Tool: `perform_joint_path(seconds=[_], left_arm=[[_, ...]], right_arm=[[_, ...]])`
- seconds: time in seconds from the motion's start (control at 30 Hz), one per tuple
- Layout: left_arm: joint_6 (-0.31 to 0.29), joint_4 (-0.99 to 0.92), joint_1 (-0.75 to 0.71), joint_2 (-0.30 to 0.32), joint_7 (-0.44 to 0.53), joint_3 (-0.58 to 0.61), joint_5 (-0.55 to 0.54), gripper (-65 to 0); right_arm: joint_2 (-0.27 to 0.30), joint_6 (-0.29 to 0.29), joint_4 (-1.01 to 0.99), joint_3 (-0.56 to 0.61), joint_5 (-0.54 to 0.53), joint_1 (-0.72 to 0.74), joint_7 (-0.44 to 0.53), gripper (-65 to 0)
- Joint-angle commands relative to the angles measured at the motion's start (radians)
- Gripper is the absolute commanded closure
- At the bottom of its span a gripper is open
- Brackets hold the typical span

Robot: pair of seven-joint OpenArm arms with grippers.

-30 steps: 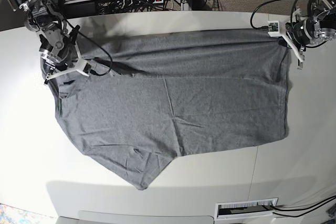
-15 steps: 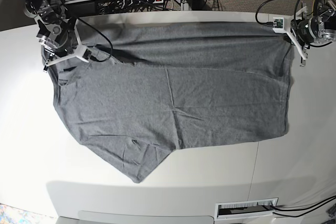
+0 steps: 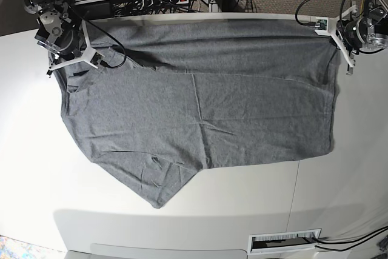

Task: Fold the T-shirt properly
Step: 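Open both grippers and release the shirt edge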

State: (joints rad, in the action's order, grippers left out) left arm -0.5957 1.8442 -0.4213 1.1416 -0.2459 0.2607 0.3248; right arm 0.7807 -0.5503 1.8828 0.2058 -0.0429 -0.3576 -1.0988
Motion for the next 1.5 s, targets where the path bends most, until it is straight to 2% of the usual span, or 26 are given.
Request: perform_joint_path(seconds=[0.0,0.13,0.27,0.37,0.47,0.53,0.63,0.8,0.97,1.07,1.17,1.33,1.47], left_arm=[[0.019,0.014,0.003,0.028,-0.035,-0.008,0.015,0.0],[0.085,0.038,0.004,0.028,-0.055,-0.009,0.015,0.0],[0.102,0.053,0.009,0.028,-0.083,-0.009,0.030,0.0],[0.191,0.056,0.009,0.028,-0.090,-0.021,0.080,0.0],[0.276,0.056,0.024,0.023,-0.086,-0.051,0.072,0.0],[0.292,0.056,0.060,0.016,-0.086,-0.074,0.024,0.0],[0.316,0.047,0.143,-0.006,-0.072,-0.116,-0.118,0.0],[0.309,-0.064,0.320,-0.103,-0.024,-0.173,-0.348,0.0],[0.288,-0.284,0.474,-0.219,-0.012,-0.173,-0.512,-1.8],[0.234,-0.401,0.555,-0.278,0.027,-0.173,-0.555,-5.5],[0.173,-0.505,0.635,-0.328,0.036,-0.173,-0.617,-10.3],[0.085,-0.683,0.761,-0.414,0.030,-0.172,-0.640,-18.2],[0.035,-0.832,0.843,-0.468,0.024,-0.172,-0.639,-22.5]], right_arm=[[0.017,-0.006,0.002,-0.010,0.006,-0.002,-0.010,0.0],[0.016,-0.006,0.002,-0.026,0.006,-0.002,0.012,0.0],[0.016,-0.004,0.002,-0.072,0.005,-0.002,0.047,0.0],[0.017,-0.003,0.013,-0.116,0.005,-0.002,0.087,0.0],[0.010,-0.003,0.046,-0.165,0.002,-0.002,0.111,0.0],[0.009,-0.002,0.063,-0.204,-0.036,0.003,0.120,0.0],[0.008,-0.002,0.069,-0.277,-0.129,0.023,0.127,0.0],[0.007,0.001,0.066,-0.425,-0.250,0.058,0.145,0.0],[-0.007,0.001,0.065,-0.569,-0.283,0.071,0.187,0.0],[-0.002,0.000,0.048,-0.602,-0.331,0.072,0.196,-3.9],[0.000,0.000,0.010,-0.601,-0.332,0.072,0.220,-7.9],[0.001,-0.002,-0.072,-0.600,-0.332,0.104,0.257,-9.7],[0.001,-0.002,-0.124,-0.599,-0.333,0.151,0.248,-21.2]])
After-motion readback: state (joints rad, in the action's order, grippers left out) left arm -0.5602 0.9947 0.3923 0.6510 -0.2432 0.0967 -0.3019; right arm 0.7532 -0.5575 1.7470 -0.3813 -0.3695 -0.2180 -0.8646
